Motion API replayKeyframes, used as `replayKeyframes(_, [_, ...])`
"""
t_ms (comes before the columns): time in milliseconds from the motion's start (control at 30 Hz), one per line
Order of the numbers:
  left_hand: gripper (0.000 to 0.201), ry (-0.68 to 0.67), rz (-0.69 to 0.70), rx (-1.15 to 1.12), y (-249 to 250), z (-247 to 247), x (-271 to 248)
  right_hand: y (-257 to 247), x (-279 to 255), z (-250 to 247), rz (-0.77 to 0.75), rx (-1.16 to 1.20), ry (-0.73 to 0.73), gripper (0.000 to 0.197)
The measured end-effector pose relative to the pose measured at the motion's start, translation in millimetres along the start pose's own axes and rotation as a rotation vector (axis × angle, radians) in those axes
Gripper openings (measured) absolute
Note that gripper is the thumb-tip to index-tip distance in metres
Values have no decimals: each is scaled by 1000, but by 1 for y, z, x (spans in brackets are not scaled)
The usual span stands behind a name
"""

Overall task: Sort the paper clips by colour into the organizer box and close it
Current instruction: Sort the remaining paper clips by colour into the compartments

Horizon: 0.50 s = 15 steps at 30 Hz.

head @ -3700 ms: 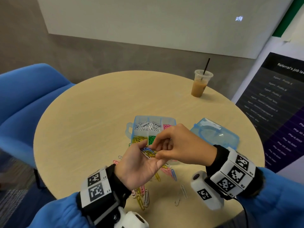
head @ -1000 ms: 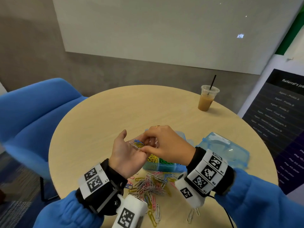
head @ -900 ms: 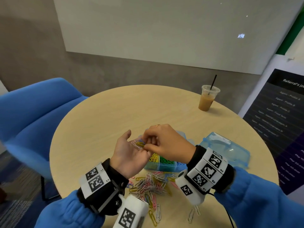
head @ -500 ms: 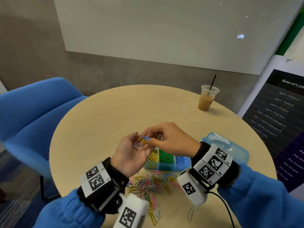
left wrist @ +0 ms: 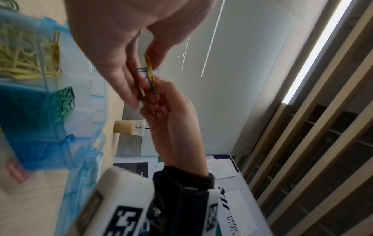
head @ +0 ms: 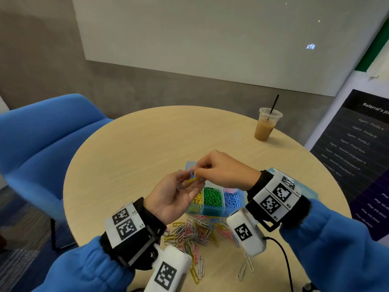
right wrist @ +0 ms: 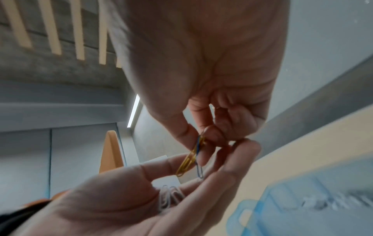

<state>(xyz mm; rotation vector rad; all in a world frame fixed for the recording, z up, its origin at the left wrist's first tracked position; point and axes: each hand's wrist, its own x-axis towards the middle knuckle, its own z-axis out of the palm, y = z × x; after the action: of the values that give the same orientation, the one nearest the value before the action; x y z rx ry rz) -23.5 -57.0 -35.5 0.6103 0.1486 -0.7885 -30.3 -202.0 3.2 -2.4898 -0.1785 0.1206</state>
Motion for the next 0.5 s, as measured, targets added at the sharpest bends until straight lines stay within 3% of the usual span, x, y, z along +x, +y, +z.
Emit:
replayKeyframes(133, [27, -19, -65, 157, -1, 0, 1, 0, -1, -6, -14, -119, 50, 28])
replayKeyframes(300, [28, -30, -83, 196, 2, -2, 1, 6, -3, -14, 23, -41, 2, 31])
replayKeyframes(500, [21, 66, 99, 362, 2, -12, 7, 8, -6, -18, 39, 141, -58, 22])
